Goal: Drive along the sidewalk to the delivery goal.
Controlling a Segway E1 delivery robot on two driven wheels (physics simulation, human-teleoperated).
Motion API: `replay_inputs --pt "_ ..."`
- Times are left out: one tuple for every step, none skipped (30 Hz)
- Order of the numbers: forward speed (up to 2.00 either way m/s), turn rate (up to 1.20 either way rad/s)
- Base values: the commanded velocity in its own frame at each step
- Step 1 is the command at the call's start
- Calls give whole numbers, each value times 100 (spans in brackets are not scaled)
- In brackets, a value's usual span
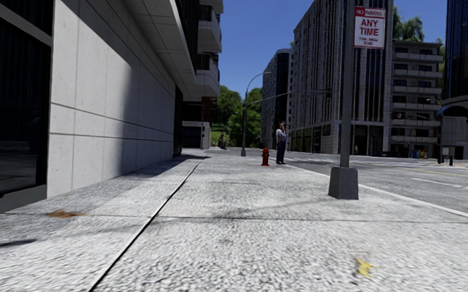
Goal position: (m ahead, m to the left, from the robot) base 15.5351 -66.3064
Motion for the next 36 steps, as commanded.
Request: replay_inputs --pt "200 27" --pt "200 27" --pt "200 27" --pt "200 27" --pt "200 27" --pt "200 27" --pt "200 27" --pt "200 27" --pt "200 27" --pt "200 27" --pt "200 27" --pt "200 27" --pt "200 27" --pt "200 25" --pt "200 24" --pt "200 24" --pt "200 24" --pt "200 0" --pt "200 0" --pt "200 0" --pt "200 0" --pt "200 0" --pt "200 0" --pt "200 0" --pt "200 0" --pt "200 0" --pt "200 0" --pt "200 0" --pt "200 0" --pt "200 0" --pt "200 0" --pt "200 0" --pt "200 0" --pt "200 0" --pt "200 0" --pt "200 0"
